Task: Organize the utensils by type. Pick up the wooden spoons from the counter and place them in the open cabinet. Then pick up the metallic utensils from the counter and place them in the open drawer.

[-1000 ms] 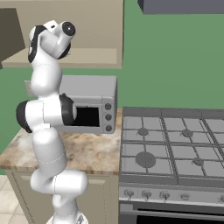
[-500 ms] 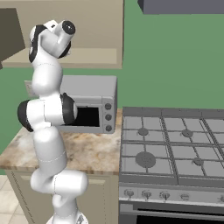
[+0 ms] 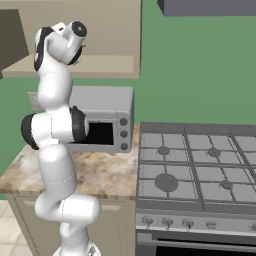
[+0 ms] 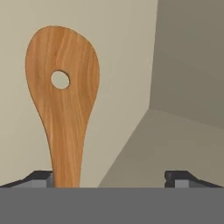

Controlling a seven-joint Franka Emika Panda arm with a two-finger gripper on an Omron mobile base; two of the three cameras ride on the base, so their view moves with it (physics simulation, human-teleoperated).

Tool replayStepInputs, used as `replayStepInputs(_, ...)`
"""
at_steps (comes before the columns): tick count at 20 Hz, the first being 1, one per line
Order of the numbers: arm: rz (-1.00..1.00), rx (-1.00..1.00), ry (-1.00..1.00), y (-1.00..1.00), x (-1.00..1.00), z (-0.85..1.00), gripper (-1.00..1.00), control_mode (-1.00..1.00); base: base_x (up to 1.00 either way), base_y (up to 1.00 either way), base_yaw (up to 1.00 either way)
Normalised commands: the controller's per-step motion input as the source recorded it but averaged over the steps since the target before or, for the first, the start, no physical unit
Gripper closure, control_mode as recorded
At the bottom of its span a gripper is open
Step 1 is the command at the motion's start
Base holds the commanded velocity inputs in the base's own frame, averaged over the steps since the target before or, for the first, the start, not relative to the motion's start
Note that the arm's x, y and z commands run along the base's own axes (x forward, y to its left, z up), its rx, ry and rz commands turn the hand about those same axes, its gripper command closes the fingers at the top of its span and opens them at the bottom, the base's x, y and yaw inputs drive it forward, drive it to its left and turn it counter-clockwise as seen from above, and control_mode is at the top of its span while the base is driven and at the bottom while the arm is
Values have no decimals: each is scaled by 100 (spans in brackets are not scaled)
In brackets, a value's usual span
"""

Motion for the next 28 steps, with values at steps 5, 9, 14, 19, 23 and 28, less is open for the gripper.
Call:
replayStepInputs(5,0,0,2,-1,-9,-7,-100,-100,0,0,0)
replayStepInputs(9,0,0,0,-1,-7,-5,-100,-100,0,0,0)
replayStepInputs(14,0,0,0,0,-12,-5,-100,-100,0,0,0)
replayStepInputs(19,0,0,0,-1,-18,-5,-100,-100,0,0,0)
replayStepInputs(23,0,0,0,-5,-8,0,-100,-100,0,0,0)
replayStepInputs(28,0,0,0,-8,0,-2,-100,-100,0,0,0)
